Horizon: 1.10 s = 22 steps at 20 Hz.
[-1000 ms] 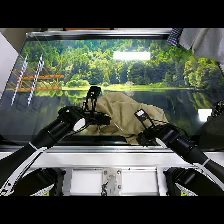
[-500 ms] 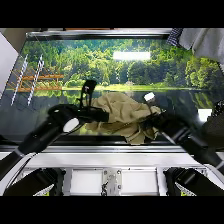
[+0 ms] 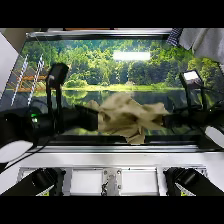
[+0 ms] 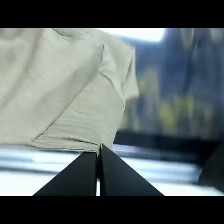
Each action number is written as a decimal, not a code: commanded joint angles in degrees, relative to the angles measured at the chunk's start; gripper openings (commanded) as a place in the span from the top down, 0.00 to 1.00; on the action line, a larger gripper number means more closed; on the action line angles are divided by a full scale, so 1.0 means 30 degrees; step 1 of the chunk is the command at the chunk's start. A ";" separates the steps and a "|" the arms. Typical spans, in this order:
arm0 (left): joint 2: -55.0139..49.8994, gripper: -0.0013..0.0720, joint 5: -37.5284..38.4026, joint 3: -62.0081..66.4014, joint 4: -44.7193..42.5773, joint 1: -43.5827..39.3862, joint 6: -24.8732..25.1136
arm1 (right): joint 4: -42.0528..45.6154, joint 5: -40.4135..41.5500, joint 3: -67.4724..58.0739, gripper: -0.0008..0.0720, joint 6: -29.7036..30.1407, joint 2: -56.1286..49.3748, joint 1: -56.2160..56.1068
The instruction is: Fold the clothes and pants, and hang the long-sleeved shirts on hangers.
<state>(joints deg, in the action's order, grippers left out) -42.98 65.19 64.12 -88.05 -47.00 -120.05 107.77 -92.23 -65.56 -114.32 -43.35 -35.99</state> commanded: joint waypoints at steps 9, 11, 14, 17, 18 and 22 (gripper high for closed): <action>-0.4175 0.96 -0.1821 -0.1967 0.2579 0.4801 0.2696 | 0.0576 0.2412 -0.0488 0.97 -0.2463 -0.4197 -0.0903; -0.5530 0.96 -0.2310 -0.1967 0.5683 0.6645 0.5406 | 0.0561 0.2747 -0.0488 0.97 -0.2455 -0.5042 -0.0386; -0.6907 0.96 -0.1851 -0.1974 0.7774 0.7271 0.7912 | 0.0284 0.2739 -0.0488 0.97 -0.2310 -0.5355 -0.0459; -0.7191 0.96 -0.1020 -0.1967 0.7745 0.7264 0.8597 | 0.0291 0.2747 -0.0488 0.97 -0.2317 -0.5355 -0.0452; -0.7089 0.95 -0.0816 -0.1974 0.7730 0.7308 0.8619 | 0.0299 0.2754 -0.0488 0.97 -0.2324 -0.5362 -0.0452; -0.5676 0.00 -0.0896 -0.1967 0.7766 0.7949 0.8881 | 0.0291 0.2739 -0.0488 0.97 -0.2331 -0.5355 -0.0452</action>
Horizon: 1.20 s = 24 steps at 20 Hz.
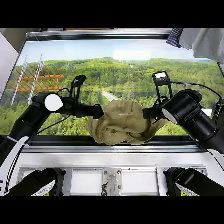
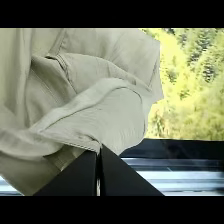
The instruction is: Fold the clothes and pants, and hang the long-sleeved shirts on hangers.
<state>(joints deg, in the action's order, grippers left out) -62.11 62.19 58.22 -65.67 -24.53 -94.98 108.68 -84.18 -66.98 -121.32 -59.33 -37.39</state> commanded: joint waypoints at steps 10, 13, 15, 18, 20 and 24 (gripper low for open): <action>0.3271 0.00 -0.0707 0.0525 -0.0481 0.8918 0.2193 | -0.0015 0.0058 -0.0015 0.97 0.0000 -0.0029 0.0015; 0.1064 0.00 0.0291 0.2543 -0.3832 1.1351 0.2208 | -0.0015 0.0066 -0.0015 0.97 0.0000 -0.0036 0.0015; -0.0823 0.00 0.0146 0.4014 -0.6470 1.2254 0.2193 | -0.0015 0.0066 -0.0015 0.97 0.0000 -0.0036 0.0015; -0.3825 0.00 -0.0525 0.5894 -0.9559 1.2845 0.2164 | -0.0015 0.0066 -0.0015 0.97 0.0000 -0.0036 0.0015; -0.5945 0.00 -0.1071 0.6994 -1.1329 1.2932 0.2164 | -0.0015 0.0066 -0.0015 0.97 0.0000 -0.0036 0.0015; -0.9814 0.00 -0.2113 0.8684 -1.4229 1.2939 0.2164 | -0.0015 0.0066 -0.0015 0.97 0.0000 -0.0080 0.0015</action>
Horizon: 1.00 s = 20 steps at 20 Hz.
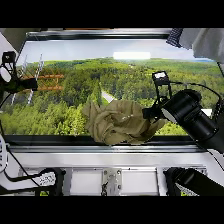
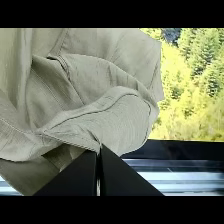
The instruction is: Fold the clothes and pants, and hang the long-sleeved shirts on hangers.
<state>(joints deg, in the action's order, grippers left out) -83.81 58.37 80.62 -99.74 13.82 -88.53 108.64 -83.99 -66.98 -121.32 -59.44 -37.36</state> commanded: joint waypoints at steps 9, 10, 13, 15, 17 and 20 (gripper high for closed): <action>-0.8910 0.00 -0.1260 0.4379 -0.5887 0.0481 -0.0240 | 0.0000 -0.0007 -0.0015 0.97 0.0000 -0.0124 0.0007; -0.9245 0.00 -0.1231 0.4787 -0.5872 0.0641 -0.0554 | 0.0000 -0.0007 -0.0015 0.97 0.0000 -0.0131 0.0007; -1.0156 0.00 -0.1027 0.5967 -0.5581 0.1180 -0.0743 | 0.0000 0.0000 -0.0015 0.97 0.0000 -0.0131 0.0007; -1.0506 0.00 -0.1122 0.6091 -0.4779 0.1239 -0.0765 | 0.0000 0.0000 -0.0015 0.97 0.0000 -0.0131 0.0007; -1.0870 0.00 -0.1188 0.6091 -0.4736 0.1195 -0.0772 | 0.0000 -0.0007 -0.0015 0.97 0.0000 -0.0131 0.0007; -1.0994 0.31 -0.1253 0.6098 -0.4736 0.1078 -0.0780 | 0.0000 -0.0007 -0.0015 0.97 0.0000 -0.0131 0.0007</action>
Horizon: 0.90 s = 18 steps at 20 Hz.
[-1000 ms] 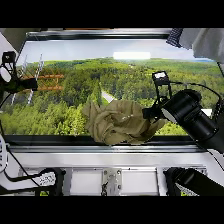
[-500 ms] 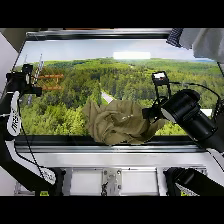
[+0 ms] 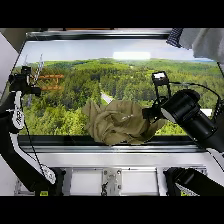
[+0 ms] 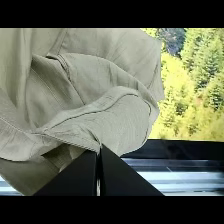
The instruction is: Fold the clothes and pants, and hang the long-sleeved shirts on hangers.
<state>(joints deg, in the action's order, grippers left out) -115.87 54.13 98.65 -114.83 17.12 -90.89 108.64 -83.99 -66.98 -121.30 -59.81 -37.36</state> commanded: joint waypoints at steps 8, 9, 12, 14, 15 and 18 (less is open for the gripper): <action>-0.0262 0.83 0.0619 0.0087 0.0299 -0.0044 -0.0036 | 0.0000 -0.0007 -0.0015 0.97 -0.0007 -0.0007 0.0007; -0.0182 0.96 0.0670 0.0087 0.0270 -0.0044 0.0000 | 0.0000 -0.0007 -0.0015 0.97 -0.0007 -0.0007 0.0007; 0.0357 0.96 0.0576 0.0087 0.0262 -0.0036 0.0000 | 0.0000 -0.0007 -0.0015 0.97 -0.0007 -0.0007 0.0007; 0.1005 0.96 0.0678 0.0087 0.0277 -0.0051 0.0007 | 0.0000 0.0000 -0.0015 0.97 -0.0007 -0.0007 0.0007; 0.1370 0.96 0.0889 0.0087 0.0270 -0.0124 0.0007 | 0.0000 -0.0007 -0.0015 0.97 -0.0007 -0.0007 0.0007; 0.2747 0.96 0.1545 0.0080 0.0262 -0.0532 0.0029 | 0.0000 -0.0007 -0.0015 0.97 -0.0007 -0.0007 0.0007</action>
<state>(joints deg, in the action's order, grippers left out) -110.89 57.67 98.83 -113.54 16.34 -90.98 108.64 -83.99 -66.98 -121.30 -59.81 -37.36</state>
